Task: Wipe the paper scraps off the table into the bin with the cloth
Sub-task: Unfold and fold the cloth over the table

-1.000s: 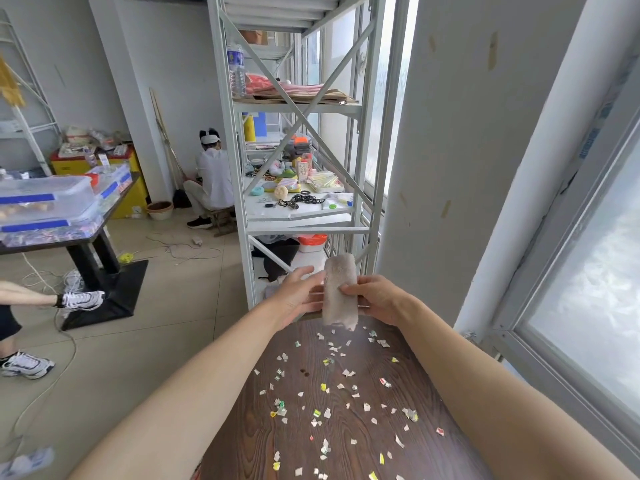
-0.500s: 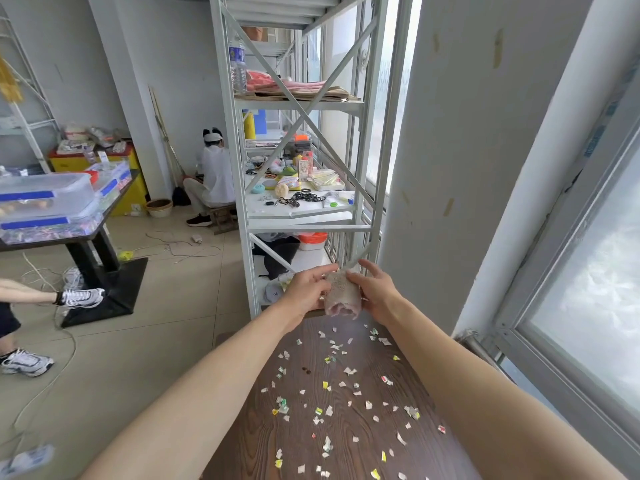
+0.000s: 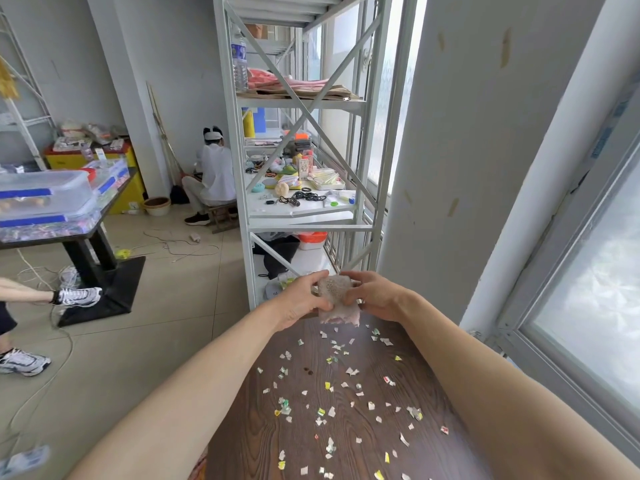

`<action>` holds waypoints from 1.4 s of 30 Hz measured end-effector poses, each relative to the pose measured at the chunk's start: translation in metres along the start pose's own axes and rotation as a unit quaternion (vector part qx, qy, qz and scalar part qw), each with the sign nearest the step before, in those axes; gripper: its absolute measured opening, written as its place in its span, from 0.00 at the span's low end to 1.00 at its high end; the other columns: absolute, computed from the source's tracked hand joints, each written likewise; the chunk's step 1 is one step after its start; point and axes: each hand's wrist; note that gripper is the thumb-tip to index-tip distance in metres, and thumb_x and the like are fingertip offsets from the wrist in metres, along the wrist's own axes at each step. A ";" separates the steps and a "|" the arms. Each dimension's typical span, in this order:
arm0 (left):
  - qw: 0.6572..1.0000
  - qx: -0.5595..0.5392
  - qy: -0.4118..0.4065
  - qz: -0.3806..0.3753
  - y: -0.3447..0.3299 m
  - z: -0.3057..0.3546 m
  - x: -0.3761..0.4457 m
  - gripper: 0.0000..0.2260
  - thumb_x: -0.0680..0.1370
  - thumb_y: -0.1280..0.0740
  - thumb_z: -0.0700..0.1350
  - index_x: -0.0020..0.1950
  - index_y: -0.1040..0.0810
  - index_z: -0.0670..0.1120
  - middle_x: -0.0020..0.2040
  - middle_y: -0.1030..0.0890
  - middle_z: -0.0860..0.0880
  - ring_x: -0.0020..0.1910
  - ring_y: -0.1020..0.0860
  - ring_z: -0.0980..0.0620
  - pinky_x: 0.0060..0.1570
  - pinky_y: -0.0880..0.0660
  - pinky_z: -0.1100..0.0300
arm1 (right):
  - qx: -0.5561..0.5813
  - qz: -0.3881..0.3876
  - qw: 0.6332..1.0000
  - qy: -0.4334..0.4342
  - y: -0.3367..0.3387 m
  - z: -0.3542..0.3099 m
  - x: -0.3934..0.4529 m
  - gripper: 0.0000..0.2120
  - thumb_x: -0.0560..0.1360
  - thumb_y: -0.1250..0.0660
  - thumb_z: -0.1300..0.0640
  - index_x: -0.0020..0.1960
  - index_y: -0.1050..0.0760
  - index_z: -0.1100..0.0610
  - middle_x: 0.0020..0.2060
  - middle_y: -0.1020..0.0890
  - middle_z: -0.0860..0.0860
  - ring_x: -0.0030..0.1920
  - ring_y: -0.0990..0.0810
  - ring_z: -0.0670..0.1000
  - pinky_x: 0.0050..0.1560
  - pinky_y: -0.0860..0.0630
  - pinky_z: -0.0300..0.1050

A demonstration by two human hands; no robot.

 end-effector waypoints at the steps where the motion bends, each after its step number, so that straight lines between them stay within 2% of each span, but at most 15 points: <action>1: 1.000 0.028 0.000 0.012 0.000 -0.001 0.001 0.39 0.66 0.27 0.35 0.74 0.37 0.46 0.68 0.30 0.47 0.61 0.24 0.45 0.62 0.26 0.51 | -0.035 0.007 0.999 -0.003 -0.001 0.000 0.002 0.29 0.67 0.36 0.76 0.67 0.32 0.63 0.61 0.24 0.62 0.59 0.22 0.60 0.59 0.23 0.53; 4: 0.998 0.050 -0.005 0.045 0.001 -0.004 0.002 0.27 0.68 0.29 0.33 0.67 0.27 0.41 0.55 0.21 0.45 0.54 0.22 0.50 0.50 0.23 0.61 | -0.139 0.049 0.989 -0.005 -0.009 0.000 0.005 0.19 0.70 0.35 0.71 0.60 0.26 0.65 0.56 0.20 0.61 0.55 0.20 0.58 0.59 0.22 0.51; 8: 0.995 0.047 -0.013 0.086 0.007 -0.006 -0.002 0.07 0.72 0.31 0.37 0.48 0.21 0.45 0.39 0.24 0.51 0.43 0.25 0.54 0.44 0.30 0.63 | -0.189 0.098 0.977 0.003 -0.012 0.005 0.007 0.12 0.73 0.31 0.59 0.56 0.21 0.61 0.48 0.18 0.55 0.42 0.23 0.50 0.39 0.27 0.36; 10: 0.996 0.037 0.005 0.086 0.011 -0.010 -0.001 0.03 0.74 0.32 0.39 0.46 0.22 0.44 0.40 0.24 0.49 0.44 0.26 0.53 0.45 0.32 0.62 | -0.144 0.106 0.984 0.003 -0.011 0.011 0.011 0.13 0.73 0.30 0.55 0.55 0.20 0.60 0.48 0.17 0.54 0.44 0.20 0.50 0.44 0.25 0.38; 11: 0.997 0.023 0.016 0.071 0.013 -0.012 -0.001 0.06 0.74 0.32 0.40 0.50 0.22 0.42 0.44 0.22 0.48 0.47 0.24 0.51 0.48 0.30 0.61 | -0.115 0.105 0.988 -0.002 -0.011 0.014 0.013 0.13 0.73 0.30 0.55 0.54 0.20 0.60 0.47 0.16 0.54 0.45 0.18 0.50 0.48 0.23 0.42; 13: 0.998 -0.027 0.039 0.032 0.013 -0.016 0.000 0.15 0.74 0.31 0.43 0.59 0.24 0.43 0.54 0.19 0.46 0.56 0.21 0.49 0.58 0.26 0.55 | -0.063 0.099 0.993 -0.015 -0.014 0.020 0.015 0.10 0.75 0.32 0.56 0.52 0.22 0.62 0.41 0.16 0.55 0.39 0.16 0.50 0.44 0.21 0.45; 15: 0.997 -0.070 0.041 0.018 0.011 -0.020 0.000 0.19 0.73 0.29 0.40 0.63 0.27 0.42 0.57 0.19 0.41 0.57 0.20 0.44 0.58 0.23 0.50 | -0.040 0.103 0.994 -0.015 -0.020 0.026 0.016 0.11 0.76 0.33 0.55 0.52 0.23 0.63 0.37 0.16 0.55 0.33 0.17 0.49 0.35 0.21 0.40; 17: 0.993 -0.107 0.040 0.032 0.008 -0.024 -0.001 0.18 0.74 0.31 0.35 0.63 0.28 0.39 0.57 0.20 0.37 0.56 0.20 0.40 0.56 0.22 0.47 | -0.032 0.129 0.991 0.000 -0.026 0.032 0.020 0.16 0.76 0.33 0.53 0.54 0.23 0.66 0.38 0.17 0.56 0.33 0.19 0.49 0.33 0.22 0.38; 22: 0.986 -0.144 0.026 0.077 0.006 -0.037 0.000 0.17 0.74 0.34 0.30 0.62 0.29 0.39 0.58 0.22 0.38 0.52 0.20 0.44 0.47 0.18 0.57 | 0.000 0.137 0.990 -0.021 -0.040 0.044 0.027 0.26 0.63 0.23 0.44 0.49 0.19 0.65 0.42 0.15 0.58 0.42 0.19 0.52 0.52 0.23 0.48; 25: 0.985 -0.141 0.038 0.095 0.005 -0.045 0.001 0.20 0.73 0.34 0.31 0.64 0.30 0.41 0.59 0.22 0.38 0.52 0.20 0.44 0.51 0.20 0.54 | 0.016 0.132 0.991 -0.021 -0.046 0.052 0.026 0.14 0.70 0.26 0.58 0.50 0.21 0.67 0.47 0.18 0.62 0.46 0.21 0.55 0.60 0.24 0.54; 28: 0.982 -0.151 0.051 0.097 0.004 -0.052 0.000 0.21 0.74 0.31 0.38 0.65 0.32 0.41 0.58 0.22 0.40 0.52 0.19 0.44 0.52 0.20 0.51 | 0.021 0.158 0.987 -0.009 -0.051 0.056 0.024 0.04 0.72 0.29 0.66 0.46 0.21 0.63 0.51 0.18 0.67 0.48 0.21 0.60 0.63 0.27 0.60; 31: 0.977 -0.142 0.042 0.152 0.003 -0.057 0.000 0.20 0.73 0.29 0.43 0.60 0.32 0.42 0.55 0.25 0.44 0.51 0.19 0.45 0.48 0.19 0.53 | 0.033 0.187 0.982 -0.005 -0.051 0.060 0.024 0.05 0.71 0.28 0.66 0.46 0.22 0.62 0.50 0.17 0.64 0.50 0.17 0.60 0.61 0.23 0.59; 36: 0.972 -0.161 0.037 0.169 -0.006 -0.065 0.011 0.05 0.77 0.33 0.39 0.49 0.26 0.38 0.53 0.21 0.34 0.53 0.19 0.41 0.47 0.19 0.56 | 0.029 0.280 0.959 0.010 -0.046 0.068 0.029 0.09 0.69 0.25 0.59 0.32 0.22 0.57 0.38 0.15 0.59 0.42 0.16 0.57 0.55 0.20 0.58; 39: 0.966 -0.197 0.056 0.156 -0.011 -0.066 0.018 0.07 0.77 0.34 0.36 0.52 0.24 0.34 0.58 0.22 0.33 0.57 0.21 0.40 0.52 0.20 0.55 | 0.105 0.302 0.948 -0.003 -0.040 0.070 0.035 0.09 0.70 0.25 0.60 0.35 0.25 0.59 0.41 0.15 0.61 0.44 0.16 0.59 0.52 0.19 0.57; 42: 0.958 -0.234 0.079 0.148 -0.017 -0.066 0.027 0.11 0.76 0.37 0.30 0.58 0.28 0.36 0.59 0.23 0.35 0.55 0.21 0.42 0.54 0.23 0.52 | 0.199 0.302 0.932 -0.014 -0.031 0.075 0.041 0.12 0.73 0.30 0.65 0.35 0.30 0.59 0.35 0.20 0.58 0.35 0.20 0.54 0.39 0.20 0.47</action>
Point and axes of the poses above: each hand's wrist, its own x-axis towards the middle knuckle, its own y-axis out of the back of the hand, z = x × y
